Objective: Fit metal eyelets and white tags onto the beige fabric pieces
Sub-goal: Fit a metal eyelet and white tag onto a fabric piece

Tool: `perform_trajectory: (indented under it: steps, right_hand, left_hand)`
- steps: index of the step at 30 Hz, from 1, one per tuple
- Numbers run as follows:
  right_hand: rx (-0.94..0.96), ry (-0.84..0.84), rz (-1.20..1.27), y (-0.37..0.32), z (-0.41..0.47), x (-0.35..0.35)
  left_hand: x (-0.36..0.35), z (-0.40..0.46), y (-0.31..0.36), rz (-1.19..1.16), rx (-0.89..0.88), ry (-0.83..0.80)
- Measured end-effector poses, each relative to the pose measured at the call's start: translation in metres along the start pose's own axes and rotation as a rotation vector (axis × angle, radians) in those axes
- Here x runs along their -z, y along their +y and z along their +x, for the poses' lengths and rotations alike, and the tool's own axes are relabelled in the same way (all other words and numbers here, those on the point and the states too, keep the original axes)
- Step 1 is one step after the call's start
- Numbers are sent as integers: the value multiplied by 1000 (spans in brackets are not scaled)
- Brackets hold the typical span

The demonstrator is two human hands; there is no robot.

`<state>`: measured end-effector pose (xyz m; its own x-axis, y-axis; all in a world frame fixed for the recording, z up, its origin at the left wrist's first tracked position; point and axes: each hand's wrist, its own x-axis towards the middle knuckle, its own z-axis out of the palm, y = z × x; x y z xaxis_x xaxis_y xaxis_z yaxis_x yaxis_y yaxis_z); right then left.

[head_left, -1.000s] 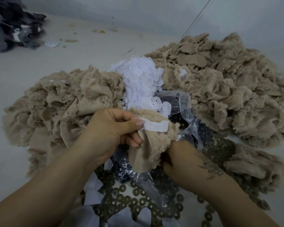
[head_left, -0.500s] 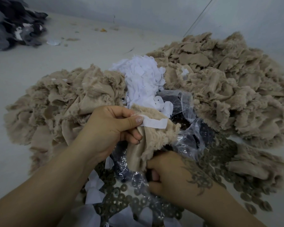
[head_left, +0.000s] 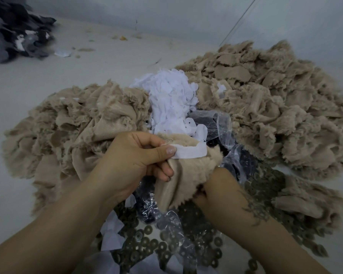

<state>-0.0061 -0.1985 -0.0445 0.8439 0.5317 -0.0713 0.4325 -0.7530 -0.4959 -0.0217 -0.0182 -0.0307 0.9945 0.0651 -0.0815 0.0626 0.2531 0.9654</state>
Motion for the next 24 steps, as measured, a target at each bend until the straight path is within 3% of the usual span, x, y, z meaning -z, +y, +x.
perform_trajectory:
  steps: [5, 10, 15, 24]
  right_hand:
    - [5, 341, 777, 7, -1, -1]
    - [18, 253, 1207, 8, -1, -4]
    - [140, 300, 1324, -1, -2, -5]
    - [-21, 462, 1290, 6, 0, -13]
  left_hand:
    - [-5, -1, 0, 9, -9, -36]
    - [-10, 0, -5, 41, -23, -58]
    - [-18, -2, -11, 104, -117, 0]
    - [-26, -7, -13, 141, -164, 36]
